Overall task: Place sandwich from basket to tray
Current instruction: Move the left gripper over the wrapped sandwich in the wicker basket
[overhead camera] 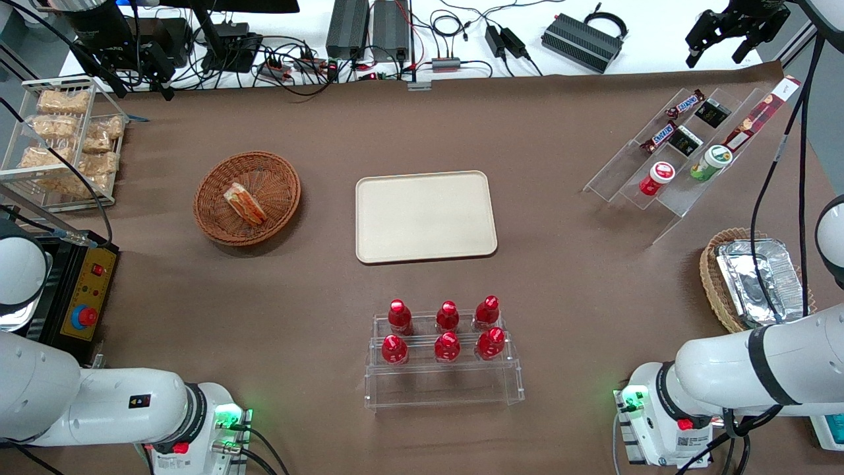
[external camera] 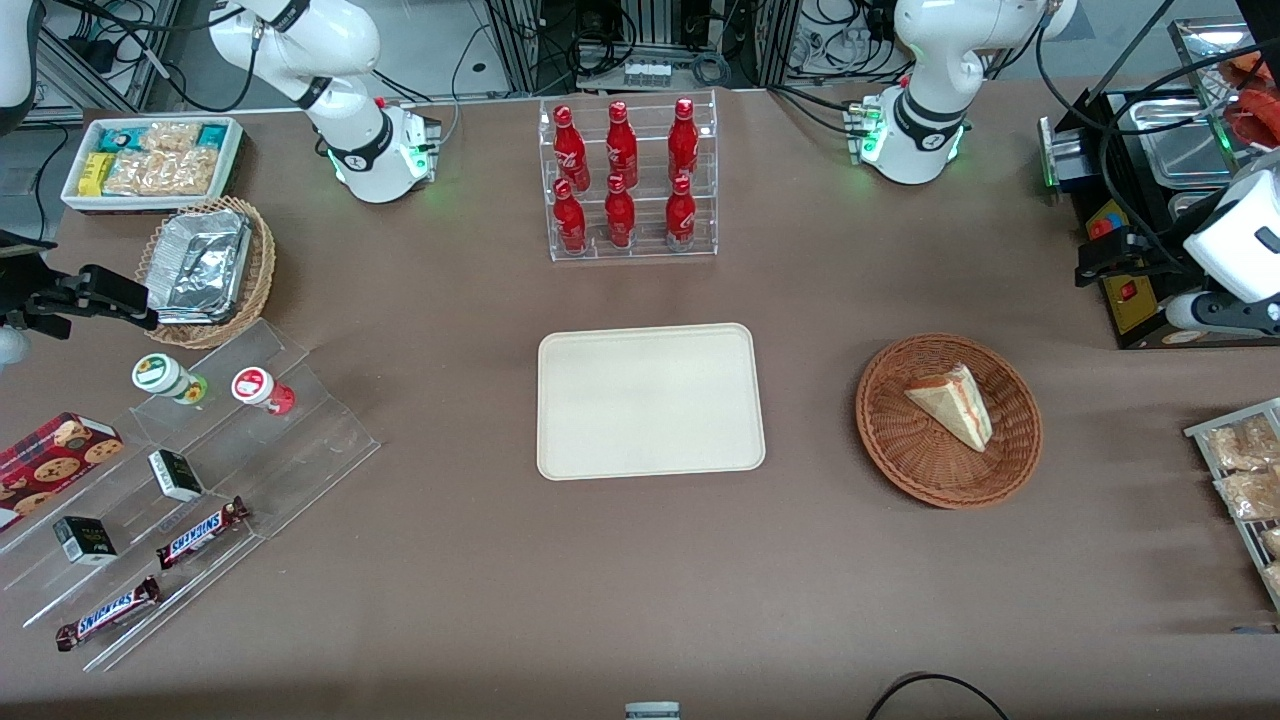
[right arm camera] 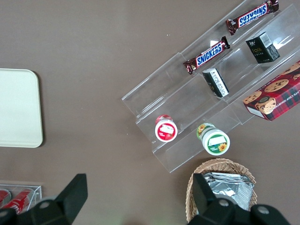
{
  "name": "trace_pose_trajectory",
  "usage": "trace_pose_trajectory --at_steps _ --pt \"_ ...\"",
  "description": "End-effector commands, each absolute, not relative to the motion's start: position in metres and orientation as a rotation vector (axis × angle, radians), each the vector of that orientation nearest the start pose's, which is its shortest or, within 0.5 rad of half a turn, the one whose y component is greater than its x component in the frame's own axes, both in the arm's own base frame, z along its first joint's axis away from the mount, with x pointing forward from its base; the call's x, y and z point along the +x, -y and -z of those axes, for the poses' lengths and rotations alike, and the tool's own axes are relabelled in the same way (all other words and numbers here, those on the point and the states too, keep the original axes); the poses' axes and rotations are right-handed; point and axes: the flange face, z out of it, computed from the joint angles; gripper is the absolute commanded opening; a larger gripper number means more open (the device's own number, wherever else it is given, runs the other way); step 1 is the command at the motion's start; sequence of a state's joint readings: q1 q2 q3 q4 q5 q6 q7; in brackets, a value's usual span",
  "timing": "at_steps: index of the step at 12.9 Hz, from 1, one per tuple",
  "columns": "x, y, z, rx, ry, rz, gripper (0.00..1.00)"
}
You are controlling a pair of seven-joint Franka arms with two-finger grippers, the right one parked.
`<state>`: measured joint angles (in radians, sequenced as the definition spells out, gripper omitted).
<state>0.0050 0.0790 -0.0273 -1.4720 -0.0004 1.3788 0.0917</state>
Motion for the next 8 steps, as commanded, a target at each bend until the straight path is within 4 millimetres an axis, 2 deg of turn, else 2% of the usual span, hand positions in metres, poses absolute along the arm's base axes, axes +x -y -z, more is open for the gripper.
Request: trace_pose_trajectory --at_steps 1,2,5,8 --pt "0.556 0.007 -0.615 -3.120 -0.182 -0.234 1.00" --pt "0.557 0.006 -0.611 -3.115 -0.179 -0.248 1.00" --pt "0.571 0.005 -0.572 -3.110 -0.171 -0.303 1.00" --pt "0.574 0.006 -0.521 -3.112 -0.160 -0.269 1.00"
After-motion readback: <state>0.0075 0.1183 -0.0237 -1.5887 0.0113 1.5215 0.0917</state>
